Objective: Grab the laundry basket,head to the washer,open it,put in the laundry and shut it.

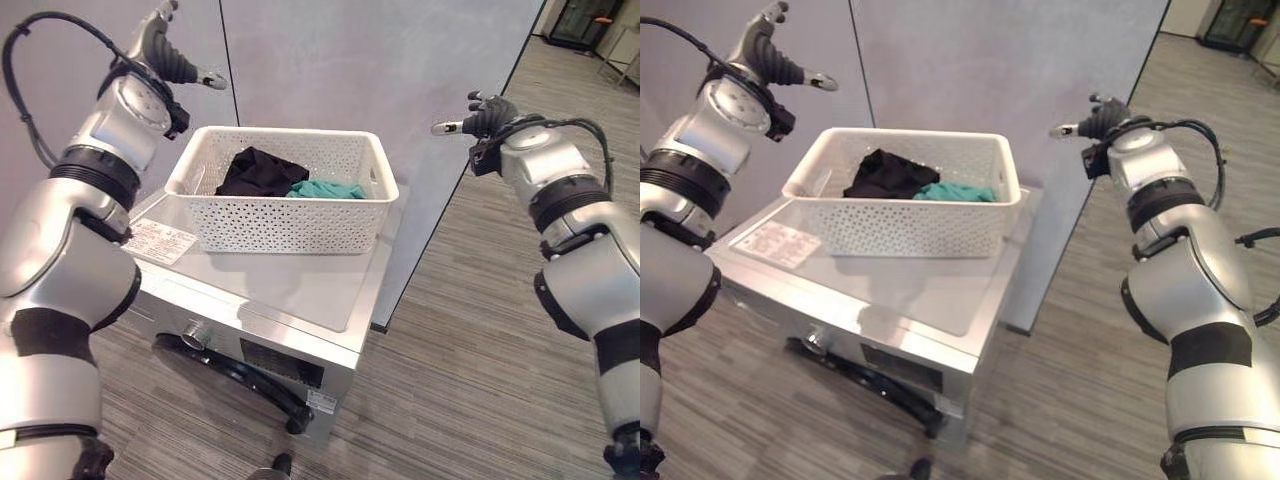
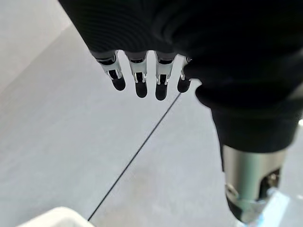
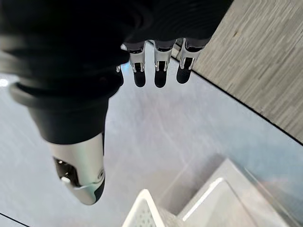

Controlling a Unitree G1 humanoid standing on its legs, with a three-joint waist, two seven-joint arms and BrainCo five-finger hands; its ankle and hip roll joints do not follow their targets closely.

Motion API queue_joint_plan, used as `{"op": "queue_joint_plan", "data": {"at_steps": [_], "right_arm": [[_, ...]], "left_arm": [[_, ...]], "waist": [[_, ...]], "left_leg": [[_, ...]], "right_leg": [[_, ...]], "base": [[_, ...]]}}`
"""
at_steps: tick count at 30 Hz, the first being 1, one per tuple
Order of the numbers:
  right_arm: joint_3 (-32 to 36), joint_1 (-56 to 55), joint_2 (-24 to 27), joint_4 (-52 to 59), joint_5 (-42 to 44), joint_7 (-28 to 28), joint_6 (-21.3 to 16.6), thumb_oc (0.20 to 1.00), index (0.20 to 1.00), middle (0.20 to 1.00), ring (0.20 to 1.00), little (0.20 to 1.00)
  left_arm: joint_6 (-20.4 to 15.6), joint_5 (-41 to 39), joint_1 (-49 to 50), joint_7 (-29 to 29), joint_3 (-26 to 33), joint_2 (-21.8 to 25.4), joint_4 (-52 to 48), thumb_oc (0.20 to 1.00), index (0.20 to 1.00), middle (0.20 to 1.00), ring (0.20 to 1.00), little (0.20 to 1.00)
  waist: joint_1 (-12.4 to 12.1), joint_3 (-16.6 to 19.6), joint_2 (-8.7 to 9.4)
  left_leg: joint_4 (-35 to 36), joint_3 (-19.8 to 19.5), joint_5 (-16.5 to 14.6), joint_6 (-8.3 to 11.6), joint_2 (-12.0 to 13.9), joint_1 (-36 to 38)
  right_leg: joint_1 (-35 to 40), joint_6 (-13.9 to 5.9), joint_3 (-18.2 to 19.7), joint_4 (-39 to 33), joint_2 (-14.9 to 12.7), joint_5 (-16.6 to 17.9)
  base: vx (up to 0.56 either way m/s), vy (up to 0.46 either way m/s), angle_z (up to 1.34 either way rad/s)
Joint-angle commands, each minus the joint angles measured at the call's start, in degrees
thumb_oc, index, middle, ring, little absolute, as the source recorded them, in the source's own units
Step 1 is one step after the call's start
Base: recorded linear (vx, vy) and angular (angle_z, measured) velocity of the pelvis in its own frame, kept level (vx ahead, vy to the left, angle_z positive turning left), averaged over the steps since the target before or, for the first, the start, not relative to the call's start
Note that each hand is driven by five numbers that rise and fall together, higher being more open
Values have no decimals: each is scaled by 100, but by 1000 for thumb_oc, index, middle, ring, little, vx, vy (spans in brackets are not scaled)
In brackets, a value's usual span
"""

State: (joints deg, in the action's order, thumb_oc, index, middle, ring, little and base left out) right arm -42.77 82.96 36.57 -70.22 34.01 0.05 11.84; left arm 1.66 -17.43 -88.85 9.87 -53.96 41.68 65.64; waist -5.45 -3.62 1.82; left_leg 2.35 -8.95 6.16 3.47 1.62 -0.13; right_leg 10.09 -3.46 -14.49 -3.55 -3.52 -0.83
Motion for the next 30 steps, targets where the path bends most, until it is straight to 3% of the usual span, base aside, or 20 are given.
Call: {"op": "queue_joint_plan", "data": {"at_steps": [1, 19, 30], "right_arm": [[-94, 362, 415, -15, 110, -158, -407, 1000, 1000, 1000, 1000, 1000], [865, -1571, 998, 1132, -123, -203, -696, 1000, 1000, 1000, 1000, 1000], [2519, -3950, 1504, 2311, -378, -168, -853, 1000, 1000, 1000, 1000, 1000]], "left_arm": [[-251, 16, -559, 132, 82, 239, 415, 1000, 1000, 1000, 1000, 1000], [-410, -71, 406, 102, 771, 1066, -975, 1000, 1000, 1000, 1000, 1000], [-476, 228, 2300, 67, 2157, 1990, -2758, 1000, 1000, 1000, 1000, 1000]], "waist": [[-117, 128, -53], [-133, -140, -159], [-129, -181, -228]], "left_leg": [[217, 56, -439, 54, 382, 257], [-30, -385, -125, 281, 667, -154], [-36, -534, -85, 354, 749, -220]], "right_leg": [[2, -294, -449, 276, -394, -480], [21, 76, -629, 264, 29, -710], [99, 170, -818, 234, 112, -775]], "base": [[-42, -54, 6], [-63, -90, 12], [-16, -34, 11]]}}
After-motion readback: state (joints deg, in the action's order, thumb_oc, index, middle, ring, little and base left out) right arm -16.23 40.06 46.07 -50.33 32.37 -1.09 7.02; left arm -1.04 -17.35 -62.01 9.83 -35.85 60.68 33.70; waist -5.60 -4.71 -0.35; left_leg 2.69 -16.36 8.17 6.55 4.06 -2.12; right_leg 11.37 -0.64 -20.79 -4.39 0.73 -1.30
